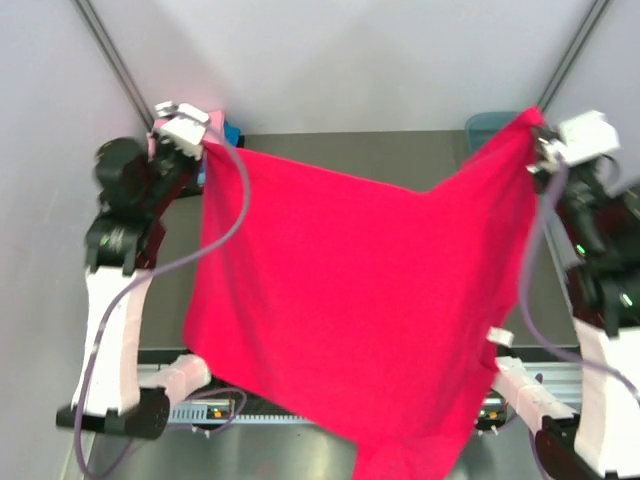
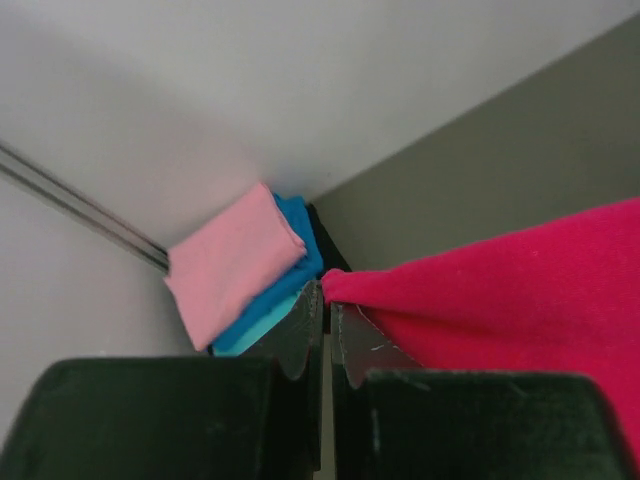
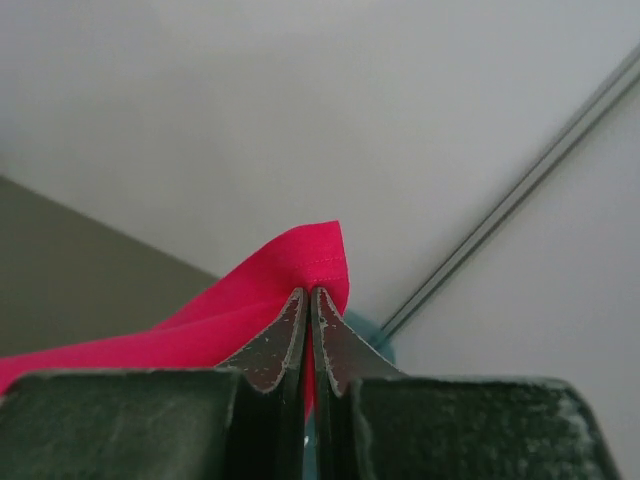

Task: Fold and stack the t-shirts
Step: Flatten the tshirt out

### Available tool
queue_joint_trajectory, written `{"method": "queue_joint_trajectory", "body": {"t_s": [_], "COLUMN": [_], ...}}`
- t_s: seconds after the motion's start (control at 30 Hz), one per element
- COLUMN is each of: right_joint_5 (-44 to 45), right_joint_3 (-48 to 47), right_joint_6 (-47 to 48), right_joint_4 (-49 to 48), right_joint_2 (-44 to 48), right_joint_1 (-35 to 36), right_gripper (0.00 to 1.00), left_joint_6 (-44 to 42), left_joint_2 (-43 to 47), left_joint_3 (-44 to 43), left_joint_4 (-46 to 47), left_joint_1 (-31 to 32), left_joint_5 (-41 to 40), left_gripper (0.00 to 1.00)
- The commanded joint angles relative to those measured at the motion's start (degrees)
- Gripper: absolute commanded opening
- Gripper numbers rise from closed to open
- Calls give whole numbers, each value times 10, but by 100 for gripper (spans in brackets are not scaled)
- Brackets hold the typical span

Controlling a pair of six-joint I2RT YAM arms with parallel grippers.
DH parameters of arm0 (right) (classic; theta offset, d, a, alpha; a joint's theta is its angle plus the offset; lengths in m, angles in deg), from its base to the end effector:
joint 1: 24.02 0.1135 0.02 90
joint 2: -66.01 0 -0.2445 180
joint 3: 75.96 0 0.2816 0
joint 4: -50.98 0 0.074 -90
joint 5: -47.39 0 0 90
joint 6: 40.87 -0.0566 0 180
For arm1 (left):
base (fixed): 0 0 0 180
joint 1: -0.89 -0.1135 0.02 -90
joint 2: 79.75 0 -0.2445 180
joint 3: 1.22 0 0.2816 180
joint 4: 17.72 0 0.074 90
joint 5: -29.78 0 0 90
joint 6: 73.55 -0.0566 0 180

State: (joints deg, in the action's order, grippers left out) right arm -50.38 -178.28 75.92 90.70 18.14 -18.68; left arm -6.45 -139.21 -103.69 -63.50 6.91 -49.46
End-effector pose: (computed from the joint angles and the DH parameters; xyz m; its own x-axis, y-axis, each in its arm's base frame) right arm 0.1442 0.0212 0.5570 0.3262 -0.4180 -0.8478 -0.0844 0.8804 -0.4666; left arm 0.2287 -0.0347 0.5099 0.0680 0.3772 -0.9236 0.2844 0.8800 0.3804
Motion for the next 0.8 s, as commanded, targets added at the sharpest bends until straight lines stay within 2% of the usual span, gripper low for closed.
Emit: {"method": "queue_joint_trajectory", "body": {"t_s": [0.0,0.13,0.23,0.27,0.33,0.43,0.5,0.63,0.77], "right_joint_5": [2,1,8,13,32,47,62,82,122], "right_joint_3": [59,106,113,107,79,14,-42,-141,-215], "right_joint_6": [14,20,32,36,40,49,63,82,86], "right_joint_4": [-77,-104,-152,-173,-190,-203,-213,-211,-224], "right_joint_2": [-49,-135,-228,-287,-351,-504,-559,-699,-773], "right_joint_1": [-7,-5,-6,-6,-6,-3,-1,2,1], "right_gripper": [0,0,0,0,0,0,0,0,0], "left_joint_6": [-13,-32,-48,-52,-58,-63,-62,-42,-8], "left_joint_2": [-64,-159,-257,-315,-378,-522,-564,-640,-695], "left_joint_3": [39,67,51,40,-12,-103,-150,-178,-226], "left_joint_4": [62,105,144,152,151,127,129,174,191], "left_joint_1": [-4,-4,-4,-4,-4,-4,-4,-4,-4], "left_joint_5": [17,25,36,37,33,26,23,5,-5], "left_gripper": [0,0,0,0,0,0,0,0,0]}}
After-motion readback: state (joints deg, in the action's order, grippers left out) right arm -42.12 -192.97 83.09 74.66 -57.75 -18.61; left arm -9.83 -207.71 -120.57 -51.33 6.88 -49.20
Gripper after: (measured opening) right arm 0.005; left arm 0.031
